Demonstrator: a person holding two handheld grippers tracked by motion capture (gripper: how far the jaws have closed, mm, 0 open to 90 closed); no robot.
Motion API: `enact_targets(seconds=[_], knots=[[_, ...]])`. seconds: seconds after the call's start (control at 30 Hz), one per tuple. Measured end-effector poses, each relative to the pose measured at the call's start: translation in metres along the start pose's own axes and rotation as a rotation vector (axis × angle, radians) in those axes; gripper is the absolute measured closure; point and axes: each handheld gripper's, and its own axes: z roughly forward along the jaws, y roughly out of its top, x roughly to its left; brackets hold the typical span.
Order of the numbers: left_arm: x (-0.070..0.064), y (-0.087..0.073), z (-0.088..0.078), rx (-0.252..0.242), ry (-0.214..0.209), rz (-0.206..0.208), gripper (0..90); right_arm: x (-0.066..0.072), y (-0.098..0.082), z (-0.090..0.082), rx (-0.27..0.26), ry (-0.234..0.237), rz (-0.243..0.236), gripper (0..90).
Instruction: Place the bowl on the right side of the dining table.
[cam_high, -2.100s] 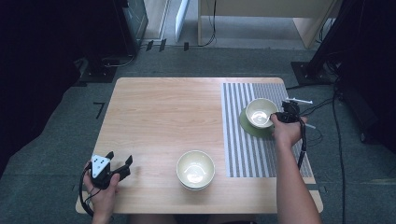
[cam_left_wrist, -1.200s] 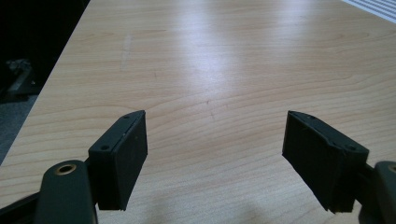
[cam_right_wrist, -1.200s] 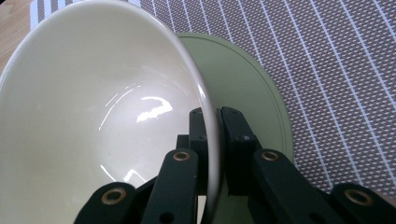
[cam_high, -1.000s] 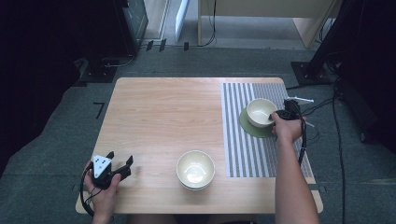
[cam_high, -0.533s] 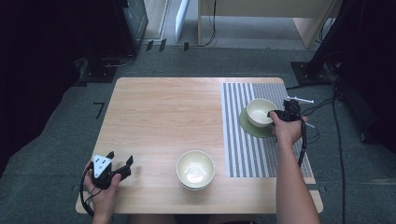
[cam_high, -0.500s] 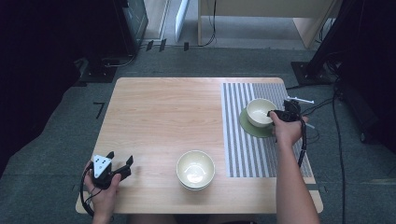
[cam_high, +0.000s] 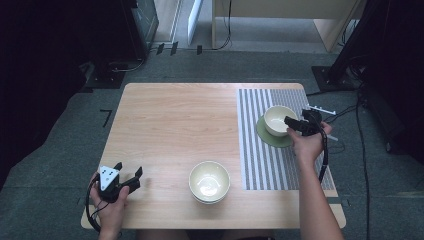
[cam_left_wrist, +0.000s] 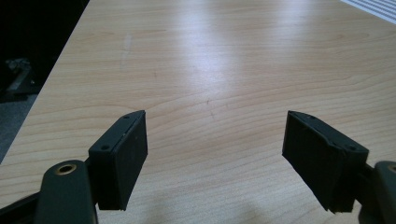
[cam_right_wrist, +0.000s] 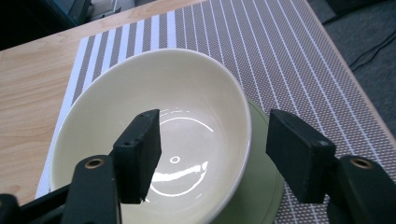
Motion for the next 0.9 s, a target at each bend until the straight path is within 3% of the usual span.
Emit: enact_targets(seconds=[0.07, 0.13, 0.17, 0.33, 0.5, 0.6, 0.9], knots=[[0.0, 0.0, 0.0, -0.001, 0.001, 0.0, 21.6, 0.001, -0.002, -0.005, -0.016, 0.013, -0.018, 26.4], [0.0, 0.0, 0.0, -0.001, 0.001, -0.001, 21.6, 0.001, -0.004, -0.009, -0.038, 0.057, -0.049, 13.9], [0.0, 0.0, 0.0, -0.001, 0.001, 0.0, 21.6, 0.002, -0.006, -0.011, -0.042, 0.058, -0.062, 12.6], [0.0, 0.0, 0.0, -0.002, 0.001, 0.0, 21.6, -0.002, -0.012, -0.018, -0.084, 0.053, -0.041, 0.5], [0.0, 0.0, 0.0, -0.002, 0.001, -0.001, 21.6, -0.006, -0.021, -0.025, -0.119, 0.037, -0.047, 0.0], [0.0, 0.0, 0.0, -0.002, 0.001, 0.0, 21.6, -0.008, -0.026, -0.03, -0.124, 0.05, -0.031, 0.0], [0.0, 0.0, 0.0, -0.002, 0.003, 0.002, 21.7, -0.014, -0.038, -0.041, -0.15, 0.034, -0.057, 0.0]])
